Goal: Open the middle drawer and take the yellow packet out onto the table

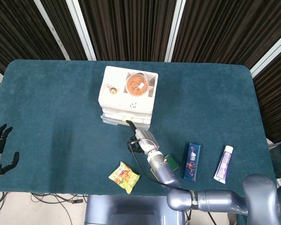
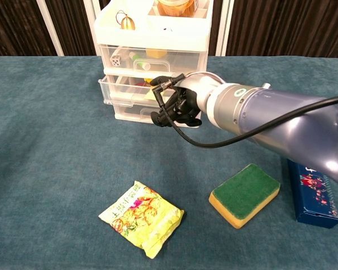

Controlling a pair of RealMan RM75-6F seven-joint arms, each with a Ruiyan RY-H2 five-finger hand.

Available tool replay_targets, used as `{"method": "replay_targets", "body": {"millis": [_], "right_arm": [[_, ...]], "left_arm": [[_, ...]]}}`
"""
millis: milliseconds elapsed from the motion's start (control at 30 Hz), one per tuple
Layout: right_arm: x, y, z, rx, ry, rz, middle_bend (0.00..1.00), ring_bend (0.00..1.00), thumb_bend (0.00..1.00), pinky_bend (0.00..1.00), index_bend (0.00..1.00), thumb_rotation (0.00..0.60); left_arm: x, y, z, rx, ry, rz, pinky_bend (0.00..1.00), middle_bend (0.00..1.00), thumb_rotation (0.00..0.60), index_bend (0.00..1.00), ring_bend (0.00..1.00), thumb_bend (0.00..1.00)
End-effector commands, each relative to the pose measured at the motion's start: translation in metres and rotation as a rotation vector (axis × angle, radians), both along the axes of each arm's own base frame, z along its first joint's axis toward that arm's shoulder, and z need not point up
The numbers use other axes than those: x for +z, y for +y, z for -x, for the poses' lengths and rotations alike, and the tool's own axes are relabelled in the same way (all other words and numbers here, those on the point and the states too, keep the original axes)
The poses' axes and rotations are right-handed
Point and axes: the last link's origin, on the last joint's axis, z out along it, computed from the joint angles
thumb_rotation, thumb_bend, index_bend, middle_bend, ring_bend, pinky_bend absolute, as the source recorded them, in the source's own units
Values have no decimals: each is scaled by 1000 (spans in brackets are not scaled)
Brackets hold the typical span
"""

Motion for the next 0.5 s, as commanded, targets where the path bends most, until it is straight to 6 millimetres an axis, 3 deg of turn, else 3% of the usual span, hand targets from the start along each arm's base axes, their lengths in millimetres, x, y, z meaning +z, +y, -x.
{"method": "replay_targets", "body": {"millis": [33, 500], "right_arm": [[0, -1, -2, -1, 6, -2, 795, 928, 588, 944, 19, 600], [-5, -2, -11, -2, 53, -27, 795, 928, 588, 944, 19, 600]], "left_arm": [[0, 0, 0, 0, 0, 0, 0, 5, 600, 61, 0, 438], [0, 0, 0, 0, -1, 3, 0, 5, 600, 63, 0, 438]]}}
